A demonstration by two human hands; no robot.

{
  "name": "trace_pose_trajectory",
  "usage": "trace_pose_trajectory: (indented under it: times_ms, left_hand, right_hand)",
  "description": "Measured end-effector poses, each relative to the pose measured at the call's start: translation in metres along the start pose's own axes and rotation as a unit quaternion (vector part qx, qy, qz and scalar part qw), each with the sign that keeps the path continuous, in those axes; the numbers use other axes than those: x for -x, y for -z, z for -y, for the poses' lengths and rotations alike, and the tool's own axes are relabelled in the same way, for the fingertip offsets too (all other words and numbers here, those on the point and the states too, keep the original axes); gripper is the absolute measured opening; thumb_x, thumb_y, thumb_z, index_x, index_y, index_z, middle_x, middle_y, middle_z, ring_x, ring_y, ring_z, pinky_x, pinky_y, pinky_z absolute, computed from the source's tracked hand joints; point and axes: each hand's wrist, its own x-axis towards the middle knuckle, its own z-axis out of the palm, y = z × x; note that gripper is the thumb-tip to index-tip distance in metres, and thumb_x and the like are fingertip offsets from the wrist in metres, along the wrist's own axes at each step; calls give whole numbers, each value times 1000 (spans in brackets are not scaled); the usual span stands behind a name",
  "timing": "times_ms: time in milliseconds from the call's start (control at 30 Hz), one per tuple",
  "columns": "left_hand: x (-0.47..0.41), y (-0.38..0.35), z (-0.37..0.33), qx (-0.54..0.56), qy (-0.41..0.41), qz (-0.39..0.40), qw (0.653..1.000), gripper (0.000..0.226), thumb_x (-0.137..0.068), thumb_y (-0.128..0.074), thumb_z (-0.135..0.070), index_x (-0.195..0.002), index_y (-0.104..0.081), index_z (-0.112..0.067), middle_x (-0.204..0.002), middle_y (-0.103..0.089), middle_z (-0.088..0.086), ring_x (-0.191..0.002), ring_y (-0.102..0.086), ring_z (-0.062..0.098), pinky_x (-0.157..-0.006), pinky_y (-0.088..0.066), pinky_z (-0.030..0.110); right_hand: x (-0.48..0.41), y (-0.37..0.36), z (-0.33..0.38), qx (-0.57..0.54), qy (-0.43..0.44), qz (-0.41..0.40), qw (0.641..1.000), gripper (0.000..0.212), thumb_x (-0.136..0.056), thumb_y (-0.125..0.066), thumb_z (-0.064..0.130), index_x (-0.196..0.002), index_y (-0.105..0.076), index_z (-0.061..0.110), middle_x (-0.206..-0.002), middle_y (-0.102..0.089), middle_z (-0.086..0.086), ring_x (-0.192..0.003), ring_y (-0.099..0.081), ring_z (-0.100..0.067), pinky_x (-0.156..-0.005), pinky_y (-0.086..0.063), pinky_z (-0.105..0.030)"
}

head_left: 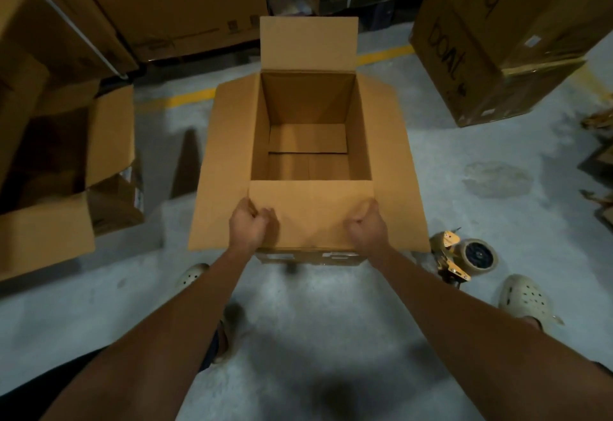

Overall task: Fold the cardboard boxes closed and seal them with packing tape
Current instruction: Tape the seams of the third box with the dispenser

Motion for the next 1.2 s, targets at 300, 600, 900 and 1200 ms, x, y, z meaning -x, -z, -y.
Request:
trace_pose_trajectory:
  times_ms: [300,600,900,1200]
  left_hand:
    - [10,-45,43,-295,-184,-78,934,57,-95,-55,-17,-149,-38,-13,-150,-28,26,-130,-36,41,-110,-38,48]
    - [-12,-40,39,-479,-179,191,838,53,-106,-18,-44,-155,-28,-25,-164,-21,2,-152,-14,22,-122,-12,47]
    - [-32,-36,26,-458,-183,218,842,55,-103,-33,-48,-151,-34,-20,-163,-20,11,-151,-14,28,-121,-15,46]
    - [-145,-28,-73,-339,-242,144,897,53,-106,-34,-42,-144,-46,-7,-154,-40,17,-148,-26,28,-120,-21,37]
  right_hand:
    - [10,-49,-55,449,281,4,848,71,-92,-40,56,-151,-33,16,-160,-26,-11,-148,-22,-33,-118,-22,-51]
    - [-1,-46,-50,444,211,119,863,58,-103,-18,51,-155,-21,26,-164,-13,-2,-152,-7,-23,-121,-9,-44]
    - [-9,-41,-30,399,187,102,892,56,-102,-30,49,-150,-34,20,-158,-30,-2,-147,-21,-21,-117,-18,-43]
    - [-114,-19,90,322,231,-4,918,53,-96,-51,30,-144,-40,7,-147,-43,-12,-136,-38,-28,-110,-36,-36]
